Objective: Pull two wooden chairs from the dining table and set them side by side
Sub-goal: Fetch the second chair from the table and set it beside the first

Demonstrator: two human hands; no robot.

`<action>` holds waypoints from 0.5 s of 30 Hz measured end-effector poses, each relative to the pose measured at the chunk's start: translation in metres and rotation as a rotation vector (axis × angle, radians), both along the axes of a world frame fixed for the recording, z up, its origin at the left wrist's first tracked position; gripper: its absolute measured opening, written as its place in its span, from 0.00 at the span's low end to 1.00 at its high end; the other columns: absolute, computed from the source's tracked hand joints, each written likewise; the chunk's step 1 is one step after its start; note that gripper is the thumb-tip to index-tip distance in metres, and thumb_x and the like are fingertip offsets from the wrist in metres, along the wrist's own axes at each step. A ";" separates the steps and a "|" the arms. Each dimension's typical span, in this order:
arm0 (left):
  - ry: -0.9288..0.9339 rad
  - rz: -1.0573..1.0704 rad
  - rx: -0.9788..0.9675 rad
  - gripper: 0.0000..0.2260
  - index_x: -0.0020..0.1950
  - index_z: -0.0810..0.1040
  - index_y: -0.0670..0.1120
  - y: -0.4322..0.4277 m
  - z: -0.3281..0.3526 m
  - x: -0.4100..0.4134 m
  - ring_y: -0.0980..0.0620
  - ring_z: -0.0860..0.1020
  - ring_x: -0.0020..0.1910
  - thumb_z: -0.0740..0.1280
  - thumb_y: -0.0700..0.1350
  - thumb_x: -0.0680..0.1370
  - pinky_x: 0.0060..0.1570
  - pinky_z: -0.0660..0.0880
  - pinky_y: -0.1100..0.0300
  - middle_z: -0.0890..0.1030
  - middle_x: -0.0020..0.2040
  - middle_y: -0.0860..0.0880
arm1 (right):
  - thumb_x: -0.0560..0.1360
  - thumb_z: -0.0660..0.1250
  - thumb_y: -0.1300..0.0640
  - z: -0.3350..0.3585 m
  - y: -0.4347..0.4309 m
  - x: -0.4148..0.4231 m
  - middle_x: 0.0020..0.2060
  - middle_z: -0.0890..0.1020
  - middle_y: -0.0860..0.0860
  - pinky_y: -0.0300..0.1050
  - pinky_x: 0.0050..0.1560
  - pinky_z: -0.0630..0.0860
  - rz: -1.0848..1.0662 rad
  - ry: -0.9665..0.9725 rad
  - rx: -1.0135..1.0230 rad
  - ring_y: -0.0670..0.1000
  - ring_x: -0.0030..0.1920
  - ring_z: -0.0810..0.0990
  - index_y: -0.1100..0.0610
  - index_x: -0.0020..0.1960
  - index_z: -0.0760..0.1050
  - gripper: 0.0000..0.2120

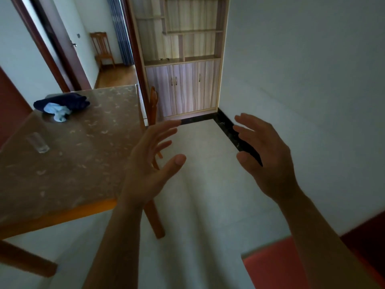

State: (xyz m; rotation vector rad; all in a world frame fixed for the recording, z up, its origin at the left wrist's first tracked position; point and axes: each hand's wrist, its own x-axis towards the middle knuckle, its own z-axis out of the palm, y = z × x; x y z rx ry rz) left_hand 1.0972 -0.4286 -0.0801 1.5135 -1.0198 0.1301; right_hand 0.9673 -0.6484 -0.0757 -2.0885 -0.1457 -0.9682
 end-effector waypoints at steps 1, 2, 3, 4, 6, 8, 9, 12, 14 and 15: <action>0.004 0.006 0.001 0.29 0.71 0.72 0.51 -0.015 -0.003 0.015 0.40 0.78 0.68 0.70 0.67 0.77 0.62 0.77 0.32 0.77 0.69 0.40 | 0.79 0.62 0.36 -0.004 -0.014 0.017 0.71 0.71 0.46 0.37 0.66 0.72 0.002 -0.005 -0.006 0.40 0.69 0.73 0.67 0.72 0.68 0.38; 0.012 0.013 0.003 0.29 0.71 0.71 0.52 -0.033 -0.007 0.032 0.41 0.78 0.68 0.69 0.67 0.77 0.62 0.78 0.32 0.78 0.68 0.42 | 0.79 0.63 0.37 -0.009 -0.031 0.036 0.70 0.71 0.46 0.36 0.66 0.71 0.009 -0.007 0.000 0.39 0.69 0.73 0.68 0.72 0.68 0.37; 0.016 0.020 0.008 0.28 0.71 0.71 0.54 -0.048 -0.010 0.047 0.42 0.78 0.68 0.69 0.67 0.77 0.62 0.78 0.33 0.79 0.68 0.45 | 0.78 0.64 0.39 -0.013 -0.048 0.053 0.70 0.71 0.45 0.36 0.66 0.71 0.018 -0.005 0.007 0.39 0.69 0.73 0.68 0.72 0.68 0.36; 0.019 0.031 0.018 0.27 0.71 0.72 0.56 -0.065 -0.013 0.064 0.45 0.78 0.68 0.69 0.67 0.76 0.63 0.78 0.35 0.79 0.68 0.49 | 0.77 0.65 0.43 -0.016 -0.066 0.072 0.69 0.71 0.44 0.35 0.65 0.71 0.024 -0.002 0.009 0.37 0.69 0.73 0.68 0.71 0.69 0.34; 0.029 0.051 0.041 0.24 0.70 0.74 0.61 -0.098 -0.014 0.096 0.48 0.79 0.68 0.70 0.67 0.76 0.63 0.79 0.38 0.80 0.68 0.56 | 0.77 0.64 0.47 -0.021 -0.103 0.110 0.69 0.70 0.43 0.32 0.65 0.69 0.022 0.001 -0.012 0.34 0.69 0.71 0.69 0.70 0.70 0.31; 0.035 0.083 0.043 0.26 0.71 0.73 0.59 -0.132 -0.011 0.132 0.45 0.79 0.68 0.70 0.66 0.76 0.63 0.78 0.35 0.79 0.69 0.50 | 0.77 0.65 0.48 -0.021 -0.144 0.154 0.69 0.72 0.45 0.34 0.66 0.70 0.063 0.003 0.027 0.36 0.69 0.72 0.68 0.71 0.69 0.30; 0.032 0.097 0.042 0.28 0.71 0.72 0.56 -0.149 -0.007 0.150 0.42 0.78 0.69 0.71 0.66 0.76 0.62 0.78 0.33 0.79 0.70 0.45 | 0.76 0.67 0.48 -0.019 -0.164 0.177 0.70 0.73 0.47 0.39 0.67 0.72 0.102 0.003 0.072 0.41 0.69 0.74 0.65 0.72 0.69 0.30; 0.048 0.162 0.076 0.30 0.69 0.73 0.56 -0.186 0.005 0.201 0.47 0.80 0.67 0.71 0.70 0.73 0.63 0.78 0.35 0.79 0.68 0.46 | 0.76 0.69 0.42 -0.013 -0.207 0.240 0.71 0.74 0.52 0.55 0.67 0.75 0.216 -0.002 0.167 0.52 0.69 0.76 0.53 0.74 0.66 0.31; 0.129 0.238 0.097 0.30 0.66 0.75 0.63 -0.203 0.008 0.231 0.60 0.81 0.62 0.71 0.75 0.68 0.63 0.80 0.48 0.81 0.63 0.59 | 0.76 0.68 0.37 -0.008 -0.224 0.282 0.71 0.75 0.53 0.60 0.66 0.75 0.257 0.010 0.201 0.54 0.69 0.76 0.51 0.74 0.66 0.32; 0.112 0.273 0.101 0.27 0.65 0.74 0.69 -0.212 0.010 0.245 0.65 0.80 0.62 0.70 0.75 0.69 0.60 0.80 0.59 0.80 0.63 0.65 | 0.76 0.68 0.37 -0.007 -0.233 0.307 0.71 0.75 0.54 0.61 0.66 0.76 0.278 0.014 0.212 0.55 0.69 0.77 0.51 0.74 0.67 0.32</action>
